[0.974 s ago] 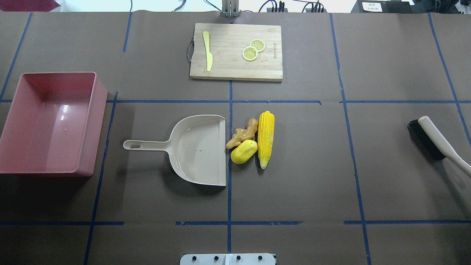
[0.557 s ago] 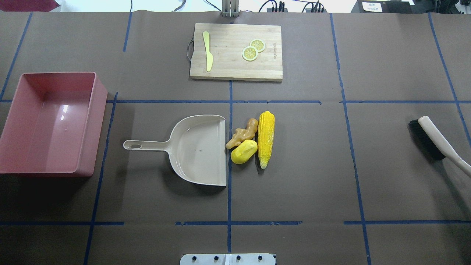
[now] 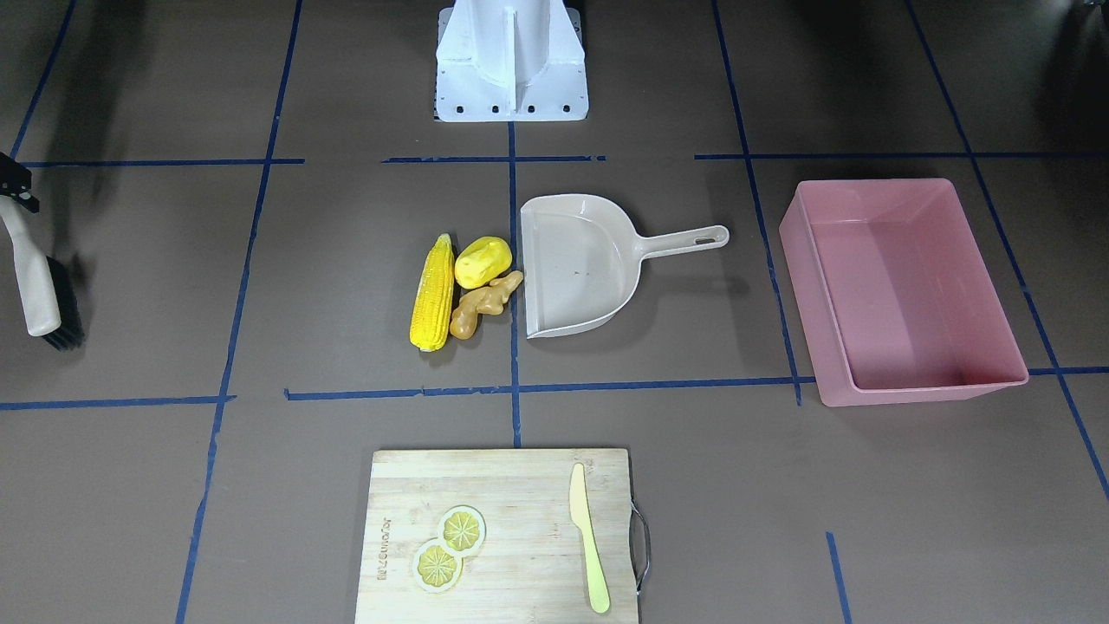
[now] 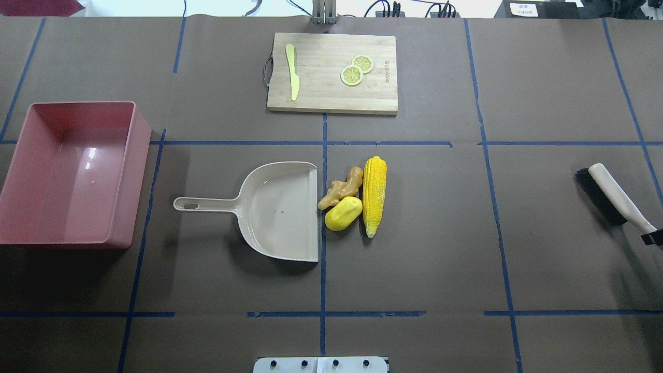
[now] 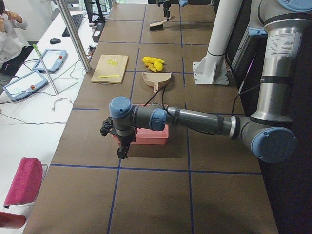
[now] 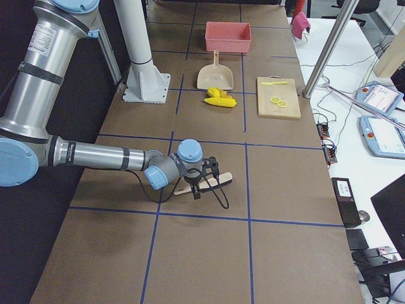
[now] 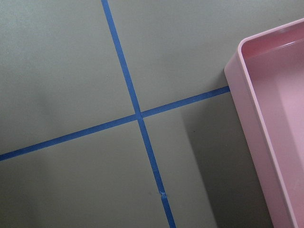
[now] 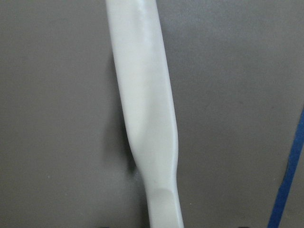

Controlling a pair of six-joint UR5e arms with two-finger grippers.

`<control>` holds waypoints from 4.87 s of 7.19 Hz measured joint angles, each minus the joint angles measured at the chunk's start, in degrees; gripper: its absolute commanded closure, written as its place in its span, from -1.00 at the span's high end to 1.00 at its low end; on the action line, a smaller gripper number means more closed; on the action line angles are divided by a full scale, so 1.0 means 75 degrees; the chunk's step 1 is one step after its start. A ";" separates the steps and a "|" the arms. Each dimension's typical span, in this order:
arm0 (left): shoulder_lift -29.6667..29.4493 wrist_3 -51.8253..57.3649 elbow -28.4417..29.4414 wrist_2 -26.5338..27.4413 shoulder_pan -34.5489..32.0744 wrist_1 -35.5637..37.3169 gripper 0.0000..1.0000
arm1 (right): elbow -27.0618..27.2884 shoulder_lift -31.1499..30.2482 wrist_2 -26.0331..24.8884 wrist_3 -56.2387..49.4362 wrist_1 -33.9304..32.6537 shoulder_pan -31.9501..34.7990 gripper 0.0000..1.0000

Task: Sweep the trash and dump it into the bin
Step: 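Lower the right gripper onto the white brush handle and close it, then lift the brush with the right gripper while the left gripper reaches toward the dustpan handle, then grasp the beige dustpan handle with the left gripper and lift it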

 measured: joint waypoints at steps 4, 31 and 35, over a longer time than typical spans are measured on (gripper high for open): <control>0.0035 0.0009 -0.0046 0.0000 0.0000 -0.0001 1.00 | -0.0044 -0.0110 -0.0483 0.0033 0.0013 -0.0478 -1.00; -0.2366 0.0313 -0.0507 0.1121 0.6295 -0.4422 0.99 | 0.2634 0.3270 -0.2026 0.6817 -0.3098 -0.4259 -1.00; -0.2378 0.0293 0.0630 0.1117 0.6451 -0.5737 0.93 | 0.2625 0.3271 -0.2028 0.6817 -0.3098 -0.4254 -1.00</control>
